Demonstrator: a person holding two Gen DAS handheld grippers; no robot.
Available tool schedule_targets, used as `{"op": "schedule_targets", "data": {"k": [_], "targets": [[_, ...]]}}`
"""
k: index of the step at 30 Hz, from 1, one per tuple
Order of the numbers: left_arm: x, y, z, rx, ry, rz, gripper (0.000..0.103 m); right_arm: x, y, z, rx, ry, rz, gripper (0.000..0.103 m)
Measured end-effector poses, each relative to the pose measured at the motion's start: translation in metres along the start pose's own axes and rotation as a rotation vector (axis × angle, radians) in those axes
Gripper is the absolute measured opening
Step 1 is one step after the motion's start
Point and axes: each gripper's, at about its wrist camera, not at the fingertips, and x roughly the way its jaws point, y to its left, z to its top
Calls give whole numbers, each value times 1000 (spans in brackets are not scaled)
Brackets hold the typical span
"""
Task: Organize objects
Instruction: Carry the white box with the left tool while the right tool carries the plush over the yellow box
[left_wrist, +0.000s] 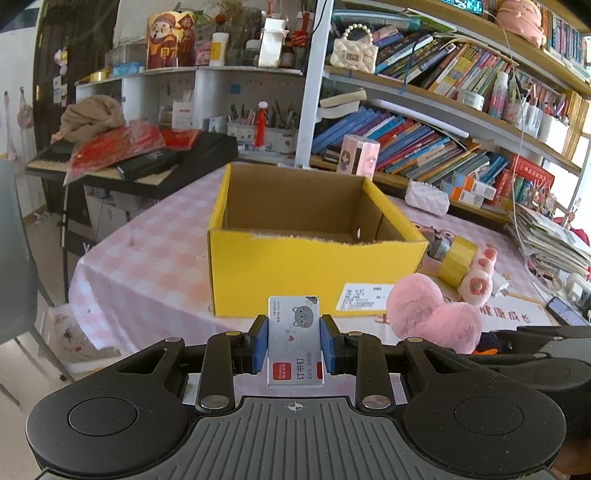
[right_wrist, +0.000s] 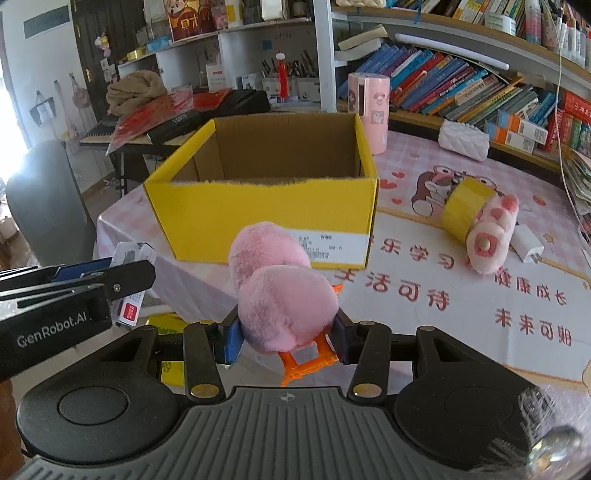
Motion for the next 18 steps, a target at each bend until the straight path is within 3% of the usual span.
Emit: {"op": "schedule_targets", "data": {"k": [18], "targets": [[38,4,61,18,-89,36,28,33,-10,75,-15,-99,25,44]]}}
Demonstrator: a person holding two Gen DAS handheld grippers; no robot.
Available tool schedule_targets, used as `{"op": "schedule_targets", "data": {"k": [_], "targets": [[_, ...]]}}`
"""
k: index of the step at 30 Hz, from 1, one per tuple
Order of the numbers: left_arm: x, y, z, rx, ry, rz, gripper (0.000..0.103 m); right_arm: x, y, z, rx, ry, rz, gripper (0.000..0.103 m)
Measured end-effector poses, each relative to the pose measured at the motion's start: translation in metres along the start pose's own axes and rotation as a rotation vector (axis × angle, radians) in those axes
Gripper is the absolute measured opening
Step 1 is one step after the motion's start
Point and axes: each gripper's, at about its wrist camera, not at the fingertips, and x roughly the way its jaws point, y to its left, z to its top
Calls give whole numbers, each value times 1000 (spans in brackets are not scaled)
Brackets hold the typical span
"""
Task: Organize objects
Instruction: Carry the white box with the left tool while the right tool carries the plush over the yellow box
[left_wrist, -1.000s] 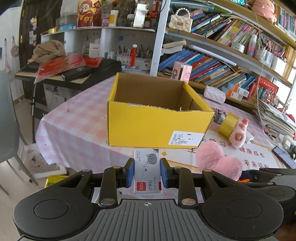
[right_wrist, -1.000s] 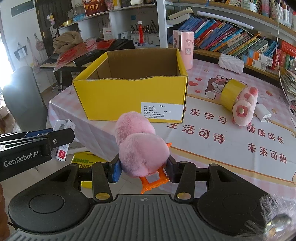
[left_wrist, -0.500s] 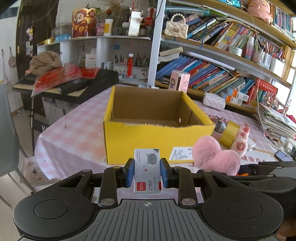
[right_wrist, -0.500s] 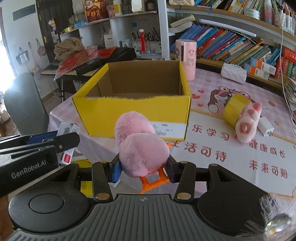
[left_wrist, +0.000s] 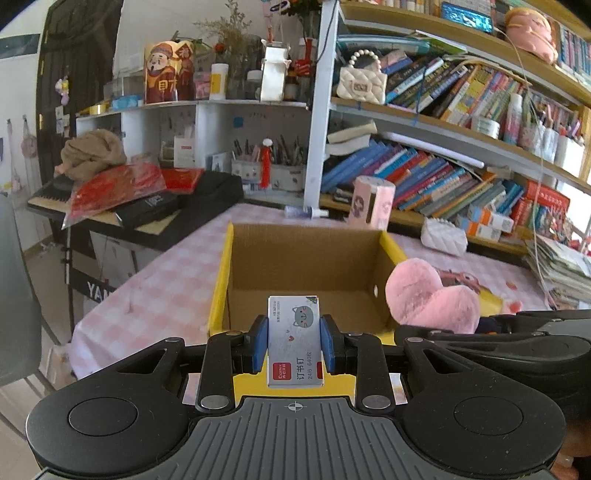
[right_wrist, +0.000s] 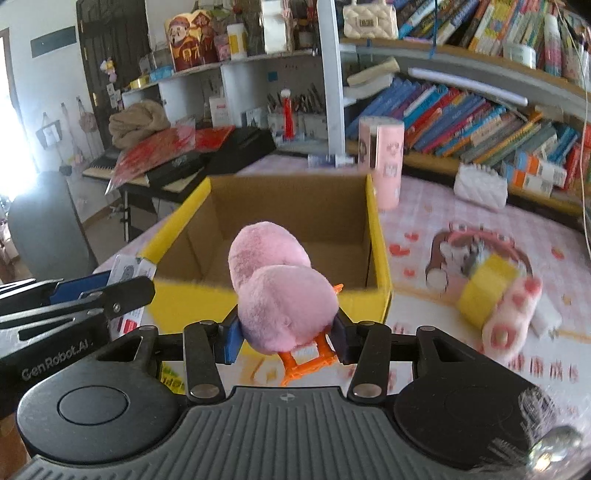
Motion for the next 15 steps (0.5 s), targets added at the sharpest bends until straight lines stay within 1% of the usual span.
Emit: {"op": "schedule_targets", "data": {"k": [3,7,15], "targets": [[13,2,10,-8,-10,9,28,11,-1,15,-27,-26,-4,44],[33,3,19,-19,-8,30,28,31,-4,29,-66,-26,4,44],[70,-1,25,-24,40,63,28,78,-9,35,-159,41,42,44]]}}
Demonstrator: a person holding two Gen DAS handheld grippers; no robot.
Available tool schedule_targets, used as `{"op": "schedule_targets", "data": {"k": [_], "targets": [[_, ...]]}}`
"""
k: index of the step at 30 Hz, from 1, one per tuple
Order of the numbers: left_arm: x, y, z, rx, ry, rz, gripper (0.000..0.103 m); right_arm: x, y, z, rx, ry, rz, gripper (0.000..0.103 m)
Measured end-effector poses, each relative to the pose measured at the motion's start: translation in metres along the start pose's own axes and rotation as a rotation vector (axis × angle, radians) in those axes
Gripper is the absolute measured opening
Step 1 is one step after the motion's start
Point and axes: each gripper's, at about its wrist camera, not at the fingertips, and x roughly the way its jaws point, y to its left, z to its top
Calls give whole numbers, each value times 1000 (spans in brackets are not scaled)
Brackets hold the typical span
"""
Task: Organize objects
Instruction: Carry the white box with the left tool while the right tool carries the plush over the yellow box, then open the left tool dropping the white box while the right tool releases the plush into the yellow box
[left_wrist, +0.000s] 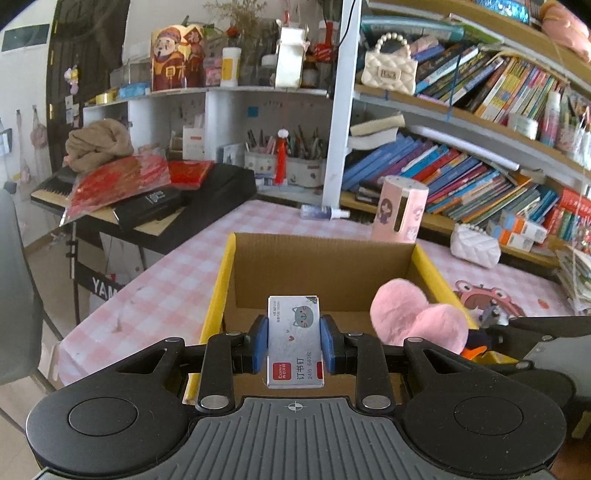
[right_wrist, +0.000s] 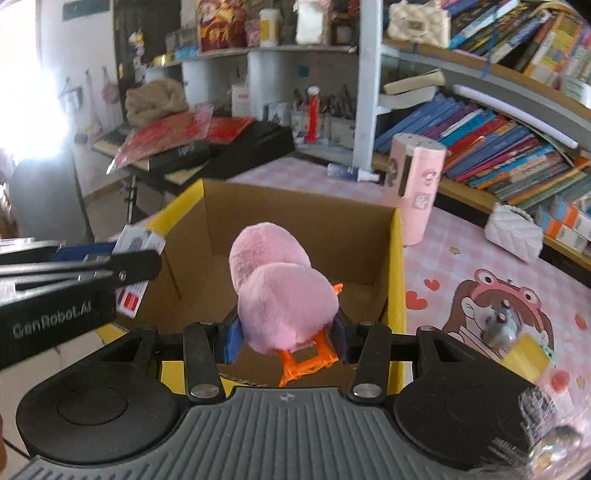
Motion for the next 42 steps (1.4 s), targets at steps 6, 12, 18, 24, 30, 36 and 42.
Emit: {"op": "schedule_targets", "data": {"k": [6,12,18,24,30,36,42], "targets": [[24,-10,-3,22,55,21,28,30,-10,-5,-38,73,41,45],[42,-17,-7,30,108,44,28,43,-13,-1,-132,54,67,45],[52,-18,-8,32,136,79,28,56,-15,3,-231,62,111,45],[62,-13,-6,9,158,101,28,69,-20,9,-248,95,167,45],[72,-11,-4,-4,169,108,28,75,-23,13,-284,95,199,45],[80,-9,-1,-13,181,111,28,82,-26,17,-312,93,221,45],[84,-6,-1,-28,195,110,28,83,-27,18,-319,90,227,45]]}}
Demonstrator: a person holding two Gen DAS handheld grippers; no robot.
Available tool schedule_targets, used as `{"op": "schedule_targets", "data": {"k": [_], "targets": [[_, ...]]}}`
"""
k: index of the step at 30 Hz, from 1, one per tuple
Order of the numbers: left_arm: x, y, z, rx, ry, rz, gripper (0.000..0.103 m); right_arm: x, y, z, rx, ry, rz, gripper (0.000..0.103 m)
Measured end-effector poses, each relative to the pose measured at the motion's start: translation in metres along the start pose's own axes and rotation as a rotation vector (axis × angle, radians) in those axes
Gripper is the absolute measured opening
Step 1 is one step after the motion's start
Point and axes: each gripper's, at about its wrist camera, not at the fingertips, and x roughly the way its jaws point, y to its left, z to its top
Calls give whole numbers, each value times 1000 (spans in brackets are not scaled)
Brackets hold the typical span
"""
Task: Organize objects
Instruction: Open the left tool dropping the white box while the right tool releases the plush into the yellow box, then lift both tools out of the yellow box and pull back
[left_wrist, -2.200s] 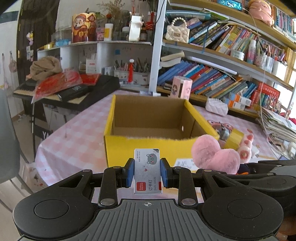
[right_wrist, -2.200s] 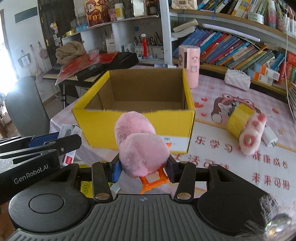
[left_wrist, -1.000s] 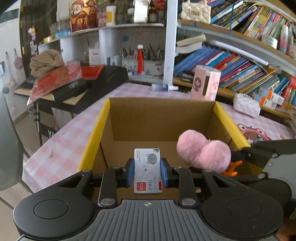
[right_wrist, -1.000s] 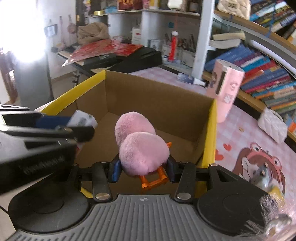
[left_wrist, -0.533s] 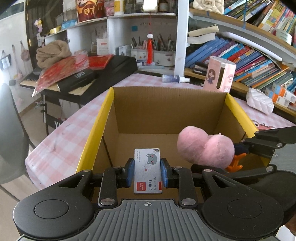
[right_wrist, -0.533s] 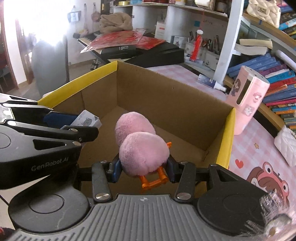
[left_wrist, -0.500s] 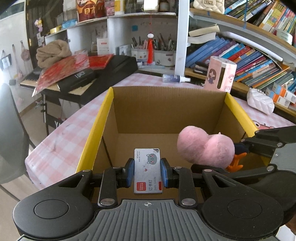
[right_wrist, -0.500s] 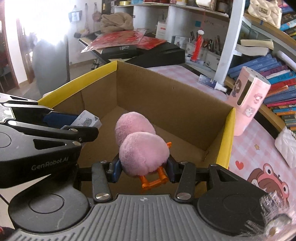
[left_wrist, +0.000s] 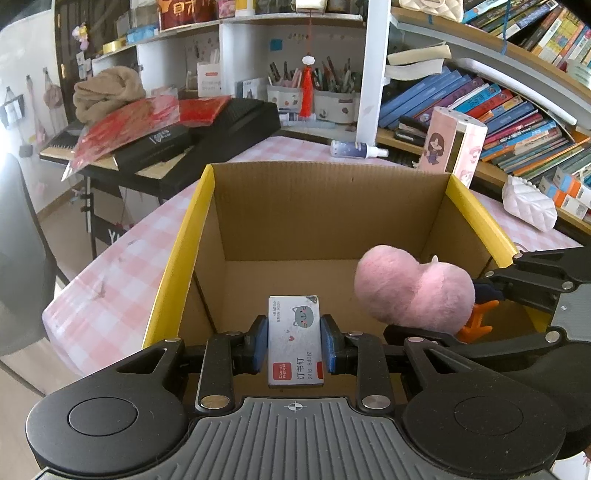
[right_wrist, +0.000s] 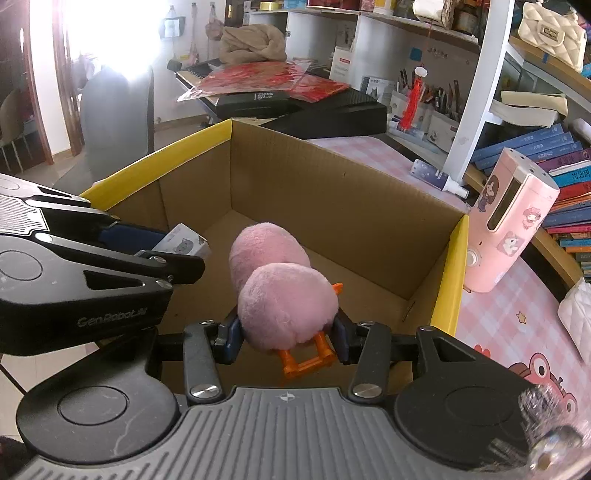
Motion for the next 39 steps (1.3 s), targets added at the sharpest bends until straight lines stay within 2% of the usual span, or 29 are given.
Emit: {"op": "schedule_targets", "data": {"k": [5,10,13,18,25,31,39], "targets": [[-3,-2,-1,5,-18,6,31,-1,1,0,-1,-10,-11,45],[-16,-2,0,-2,-74,-13,51,-5,3,0,7,-25,-25,47],[-28,-1,-1,-1,-127,-9,57,-11,5,1,22,-47,-42,60],[-48,4,0,-29,-206,-4,67,-25,7,4,38,-87,-66,62],[-66,14,-5,-67,-244,5,68,-48,7,0,114,-138,-137,62],[-75,21,-16,-88,-239,12,70,-67,10,-8,179,-179,-228,62],[-89,28,-30,-82,-234,6,73,-91,23,-25,249,-204,-290,62]]}}
